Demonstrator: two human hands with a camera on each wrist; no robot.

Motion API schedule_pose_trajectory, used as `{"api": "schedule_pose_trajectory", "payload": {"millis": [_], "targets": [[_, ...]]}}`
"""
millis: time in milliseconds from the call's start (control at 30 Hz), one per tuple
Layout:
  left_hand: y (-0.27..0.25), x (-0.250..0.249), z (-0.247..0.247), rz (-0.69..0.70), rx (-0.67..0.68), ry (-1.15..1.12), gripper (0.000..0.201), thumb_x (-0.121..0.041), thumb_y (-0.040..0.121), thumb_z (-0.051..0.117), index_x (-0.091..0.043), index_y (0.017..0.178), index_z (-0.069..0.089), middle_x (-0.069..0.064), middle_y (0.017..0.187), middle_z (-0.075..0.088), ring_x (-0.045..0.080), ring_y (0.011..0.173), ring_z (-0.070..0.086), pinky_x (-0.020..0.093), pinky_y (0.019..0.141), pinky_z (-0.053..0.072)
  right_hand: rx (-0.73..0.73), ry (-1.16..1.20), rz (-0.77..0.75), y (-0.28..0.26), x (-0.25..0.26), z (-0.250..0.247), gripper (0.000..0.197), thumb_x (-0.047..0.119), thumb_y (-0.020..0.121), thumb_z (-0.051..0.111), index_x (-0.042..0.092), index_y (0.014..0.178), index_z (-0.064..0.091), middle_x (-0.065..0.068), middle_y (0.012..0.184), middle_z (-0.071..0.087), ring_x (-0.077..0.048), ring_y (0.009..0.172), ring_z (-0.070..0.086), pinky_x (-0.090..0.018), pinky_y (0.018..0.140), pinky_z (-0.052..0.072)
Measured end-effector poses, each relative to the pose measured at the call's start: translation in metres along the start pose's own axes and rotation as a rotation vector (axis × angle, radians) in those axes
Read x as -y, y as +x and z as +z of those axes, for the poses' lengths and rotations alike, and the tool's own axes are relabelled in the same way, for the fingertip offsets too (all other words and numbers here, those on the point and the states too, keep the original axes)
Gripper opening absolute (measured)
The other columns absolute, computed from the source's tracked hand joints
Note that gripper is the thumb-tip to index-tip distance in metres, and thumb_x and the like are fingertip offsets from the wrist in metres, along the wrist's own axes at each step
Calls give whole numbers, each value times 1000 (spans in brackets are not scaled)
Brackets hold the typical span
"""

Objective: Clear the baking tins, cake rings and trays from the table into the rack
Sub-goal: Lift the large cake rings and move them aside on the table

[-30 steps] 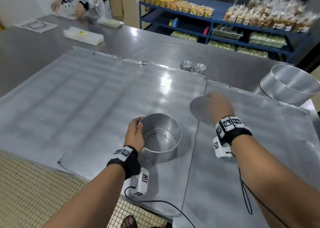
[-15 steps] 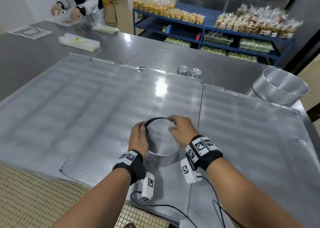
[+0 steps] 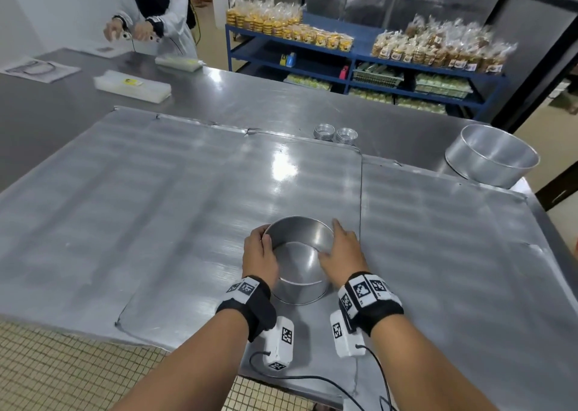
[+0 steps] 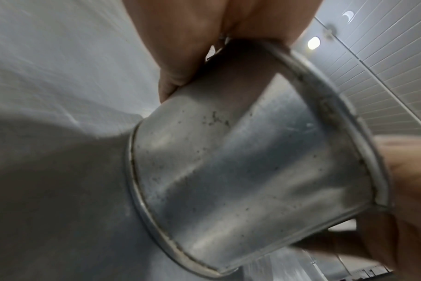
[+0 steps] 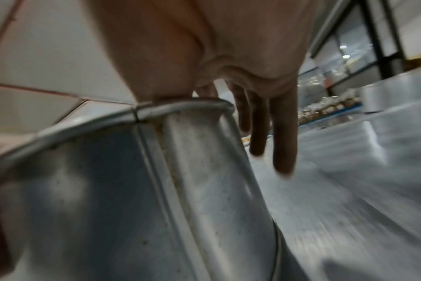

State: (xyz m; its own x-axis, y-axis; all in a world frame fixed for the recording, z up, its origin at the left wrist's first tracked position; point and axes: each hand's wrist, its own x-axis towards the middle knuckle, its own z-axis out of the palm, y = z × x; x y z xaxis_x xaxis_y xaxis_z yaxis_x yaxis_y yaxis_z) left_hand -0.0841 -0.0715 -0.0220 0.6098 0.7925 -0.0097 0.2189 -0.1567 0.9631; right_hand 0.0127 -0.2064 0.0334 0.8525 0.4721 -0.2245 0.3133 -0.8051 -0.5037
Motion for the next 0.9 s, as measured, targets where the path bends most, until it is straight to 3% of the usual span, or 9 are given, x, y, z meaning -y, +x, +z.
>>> {"api": "schedule_pose_trajectory", "payload": {"millis": [67,100,200,367,533,633,733,800,900], "targets": [[1,1,-1,3,8,-12,29,-22,106,35,-17,127,54,4,125,53,15,111,50,28,94,39,-21,191,113,-6,-6,-2,31,17,79,60,20,110,66,-8,99,70,-28,85,71,-41,75,61],[2,1,-1,2,13,-19,28,-22,106,36,-17,127,54,4,126,54,15,112,51,29,96,40,-36,281,152,-9,-8,-3,17,15,78,60,19,91,70,-7,82,72,-24,68,72,-40,62,62],[7,-1,-1,23,39,-45,28,-21,106,36,-18,127,55,5,127,55,19,115,53,37,102,45,-41,498,208,-16,-11,-9,15,7,80,64,20,75,70,-3,69,71,-14,49,68,-33,48,59],[21,-19,5,131,102,-53,28,-20,106,39,-18,127,56,3,127,57,16,115,55,27,96,41,-72,857,265,-11,-21,-15,25,-1,80,63,21,86,72,-10,95,70,-41,66,72,-54,57,59],[42,-46,29,149,195,-36,28,-19,100,47,-26,126,56,-3,127,60,15,114,57,34,99,47,-224,951,252,7,-34,-30,40,-6,77,55,29,77,73,-5,87,72,-37,78,71,-60,61,58],[54,-58,53,15,254,-93,29,-16,94,56,-31,120,54,-4,126,60,19,106,63,41,94,54,-327,1004,245,28,-45,-42,48,-6,77,52,36,88,73,1,90,73,-33,81,71,-57,59,59],[66,-69,83,-192,334,-243,36,-9,91,60,-24,123,54,-1,125,58,27,104,65,49,75,62,-415,1058,220,57,-61,-54,58,-3,74,55,39,110,72,5,102,74,-30,87,72,-54,63,60],[81,-77,106,-231,359,-265,44,-3,89,61,-20,129,53,2,126,57,31,108,62,49,71,63,-431,1137,228,80,-71,-62,60,-9,79,54,31,120,69,2,111,72,-31,91,71,-53,61,60],[111,-90,139,-222,367,-238,49,2,87,61,-16,131,53,6,126,56,31,106,62,48,70,63,-442,1191,212,119,-86,-75,57,-8,82,57,32,121,68,6,117,70,-31,100,68,-51,64,61]]}}
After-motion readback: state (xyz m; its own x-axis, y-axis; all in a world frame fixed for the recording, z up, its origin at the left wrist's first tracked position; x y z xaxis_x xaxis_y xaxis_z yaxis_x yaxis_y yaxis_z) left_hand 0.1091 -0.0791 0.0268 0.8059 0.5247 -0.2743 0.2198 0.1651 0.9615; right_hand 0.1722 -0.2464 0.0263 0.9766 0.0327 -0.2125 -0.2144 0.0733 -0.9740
